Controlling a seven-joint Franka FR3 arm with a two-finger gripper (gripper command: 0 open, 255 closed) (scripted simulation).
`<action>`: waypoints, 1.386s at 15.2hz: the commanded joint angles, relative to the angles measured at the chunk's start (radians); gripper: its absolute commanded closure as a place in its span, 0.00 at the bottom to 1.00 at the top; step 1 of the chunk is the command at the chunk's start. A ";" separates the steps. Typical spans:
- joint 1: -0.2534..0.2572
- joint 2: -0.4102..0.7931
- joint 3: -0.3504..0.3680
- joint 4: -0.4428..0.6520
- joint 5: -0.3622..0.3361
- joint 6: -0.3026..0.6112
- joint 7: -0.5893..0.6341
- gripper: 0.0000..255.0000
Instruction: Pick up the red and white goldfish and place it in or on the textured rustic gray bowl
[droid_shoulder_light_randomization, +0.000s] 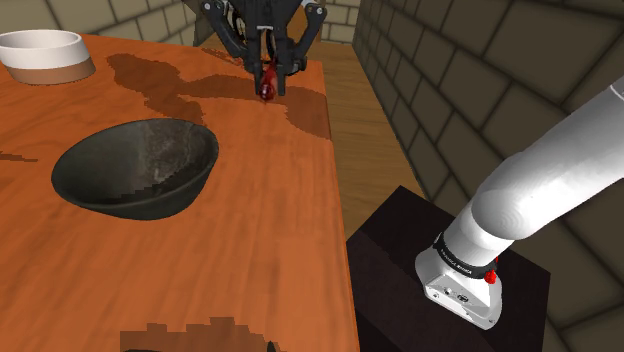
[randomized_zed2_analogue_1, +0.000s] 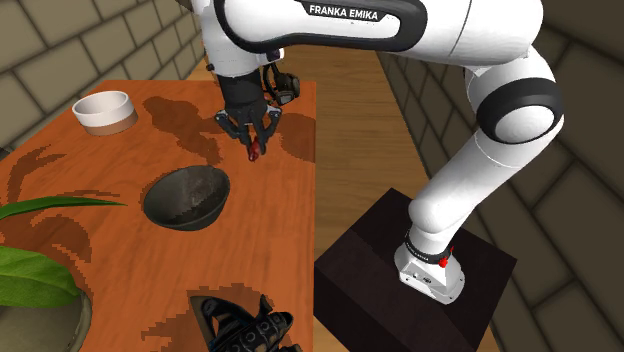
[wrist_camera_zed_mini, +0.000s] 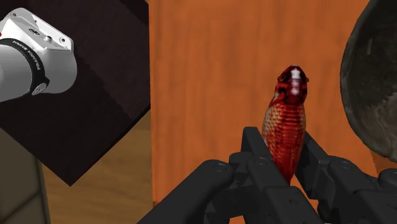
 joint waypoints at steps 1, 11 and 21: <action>0.002 0.078 0.049 0.066 -0.041 0.002 0.057 1.00; 0.421 0.751 0.147 0.762 -0.529 -0.179 0.399 1.00; 0.367 0.735 0.149 0.590 -0.508 -0.033 0.402 1.00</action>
